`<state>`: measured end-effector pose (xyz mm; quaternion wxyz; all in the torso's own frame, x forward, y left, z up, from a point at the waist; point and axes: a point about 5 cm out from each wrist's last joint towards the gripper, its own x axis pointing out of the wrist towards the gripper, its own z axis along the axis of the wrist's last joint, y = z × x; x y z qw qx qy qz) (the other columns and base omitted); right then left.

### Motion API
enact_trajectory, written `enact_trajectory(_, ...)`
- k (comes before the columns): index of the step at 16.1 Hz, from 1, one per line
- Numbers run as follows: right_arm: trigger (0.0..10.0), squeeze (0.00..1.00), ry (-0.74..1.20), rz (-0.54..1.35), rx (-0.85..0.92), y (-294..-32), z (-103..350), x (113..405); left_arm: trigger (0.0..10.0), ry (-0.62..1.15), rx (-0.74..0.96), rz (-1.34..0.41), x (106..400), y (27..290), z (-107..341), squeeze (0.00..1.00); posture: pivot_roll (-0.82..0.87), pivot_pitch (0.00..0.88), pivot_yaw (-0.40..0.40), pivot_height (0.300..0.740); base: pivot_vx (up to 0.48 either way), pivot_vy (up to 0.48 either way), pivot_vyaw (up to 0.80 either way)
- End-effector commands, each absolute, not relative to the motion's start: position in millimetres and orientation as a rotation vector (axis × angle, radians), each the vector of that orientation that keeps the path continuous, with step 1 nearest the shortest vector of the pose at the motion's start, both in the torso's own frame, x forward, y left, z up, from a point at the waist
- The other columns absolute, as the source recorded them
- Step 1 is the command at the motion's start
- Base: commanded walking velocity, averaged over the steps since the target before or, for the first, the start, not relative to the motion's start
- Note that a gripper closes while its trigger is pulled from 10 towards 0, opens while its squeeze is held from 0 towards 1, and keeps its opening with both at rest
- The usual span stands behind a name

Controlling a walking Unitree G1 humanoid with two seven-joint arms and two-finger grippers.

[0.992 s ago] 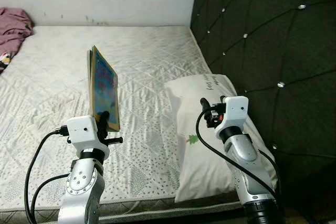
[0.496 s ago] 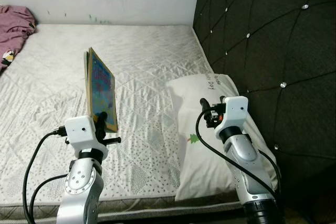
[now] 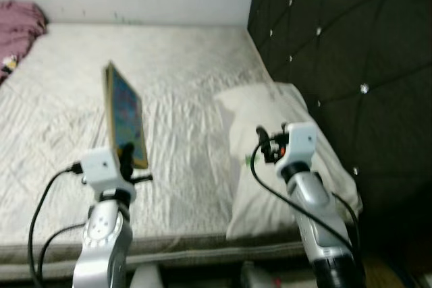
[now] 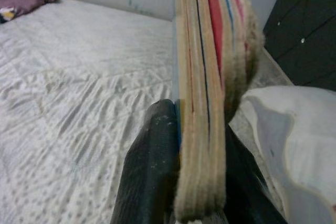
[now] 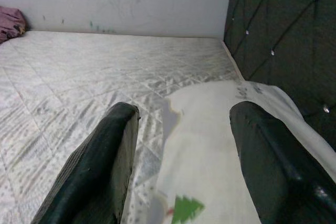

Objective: Clean up the room

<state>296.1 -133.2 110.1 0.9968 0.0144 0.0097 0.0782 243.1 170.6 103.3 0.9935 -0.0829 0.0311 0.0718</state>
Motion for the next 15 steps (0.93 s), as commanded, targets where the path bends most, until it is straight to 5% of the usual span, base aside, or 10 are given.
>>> enact_trajectory(1, 10.0, 0.00, 0.014, 0.158, 0.021, -134.9, 112.1, 297.5, 10.0, 0.045, -0.181, 0.142, 246.8, 168.6, 108.6, 0.00, -0.05, 0.021, -0.032, 0.662, 0.000, 0.000, 0.00)
enact_trajectory(5, 10.0, 0.00, 0.015, 0.166, 0.017, -134.3, 112.1, 297.4, 10.0, 0.126, -0.310, 0.163, 247.2, 167.2, 100.4, 0.00, -0.06, 0.027, -0.036, 0.662, 0.000, 0.000, 0.00)
enact_trajectory(15, 10.0, 0.00, 0.022, 0.179, 0.013, -133.7, 111.5, 297.2, 10.0, 0.142, -0.297, 0.163, 250.1, 169.4, 100.5, 0.00, -0.06, 0.034, -0.040, 0.637, 0.000, 0.000, 0.00)
